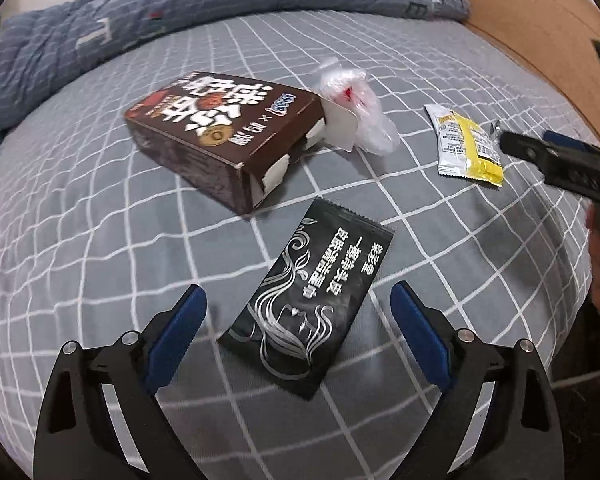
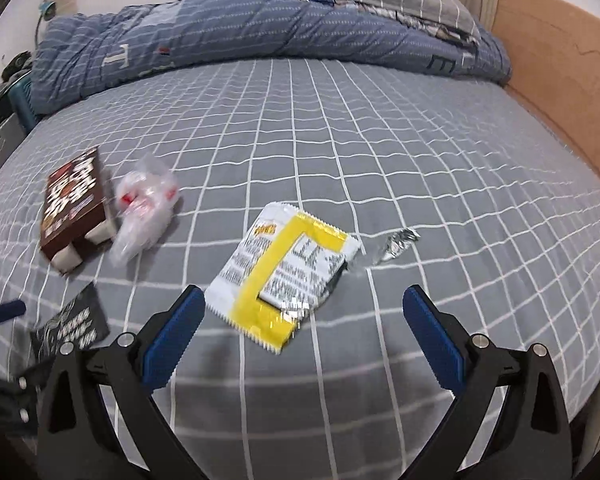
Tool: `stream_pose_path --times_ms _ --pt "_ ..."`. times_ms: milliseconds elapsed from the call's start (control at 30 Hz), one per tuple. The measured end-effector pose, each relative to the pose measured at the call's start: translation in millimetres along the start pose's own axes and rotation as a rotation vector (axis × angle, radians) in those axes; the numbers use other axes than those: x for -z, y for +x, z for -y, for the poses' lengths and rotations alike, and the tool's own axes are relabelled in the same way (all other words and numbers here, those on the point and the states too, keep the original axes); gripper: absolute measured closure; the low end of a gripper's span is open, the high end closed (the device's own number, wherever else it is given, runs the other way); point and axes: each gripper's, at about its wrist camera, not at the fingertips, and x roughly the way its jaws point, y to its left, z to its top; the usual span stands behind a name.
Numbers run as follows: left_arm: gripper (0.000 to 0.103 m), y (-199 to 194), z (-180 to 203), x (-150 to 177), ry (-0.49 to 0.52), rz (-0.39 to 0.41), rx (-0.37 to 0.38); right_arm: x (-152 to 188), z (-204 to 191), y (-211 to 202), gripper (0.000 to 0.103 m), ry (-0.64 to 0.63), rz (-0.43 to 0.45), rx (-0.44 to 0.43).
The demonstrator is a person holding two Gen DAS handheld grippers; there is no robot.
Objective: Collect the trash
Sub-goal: 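Move both open tools back over the bed toward the remaining trash, then grasp the black wipe packet with the left tool while the right tool grasps the yellow wrapper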
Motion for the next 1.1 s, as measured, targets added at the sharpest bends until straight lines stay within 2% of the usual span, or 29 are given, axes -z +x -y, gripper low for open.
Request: stream_pose_path --times_ms 167,267,333,500,633,833,900,967,1100 --pt "0.015 15.5 7.3 -7.0 0.089 -0.03 0.0 -14.1 0.4 23.2 0.008 0.043 -0.031 -0.003" --pt "0.021 25.6 9.2 -8.9 0.109 -0.057 0.011 -19.9 -2.0 30.5 0.008 0.061 -0.038 0.001" --pt "0.028 31.8 10.4 -9.3 0.118 -0.073 0.019 -22.4 -4.3 35.3 0.008 0.063 -0.044 0.004" --pt "0.039 35.7 12.0 -10.2 0.117 -0.08 0.047 -25.1 -6.9 46.9 0.008 0.076 -0.076 -0.007" --pt "0.057 34.8 8.4 -10.6 0.104 -0.08 0.063 -24.1 -8.2 55.7 0.008 0.078 -0.1 -0.017" --pt "0.07 31.6 -1.9 -11.0 0.065 -0.074 0.084 -23.2 -20.7 66.0 0.02 0.041 -0.117 -0.028" --pt "0.071 28.8 -6.4 -10.4 0.055 -0.072 0.087 -21.3 -24.4 69.8 0.032 0.021 -0.13 -0.028" --pt "0.072 27.0 -12.4 -11.6 0.038 -0.074 0.09 -20.5 -24.9 72.2 0.037 0.017 -0.139 -0.038" --pt "0.072 23.7 -17.2 -12.2 0.017 -0.074 0.078 -21.4 -24.3 69.0 0.057 -0.002 -0.124 -0.039"
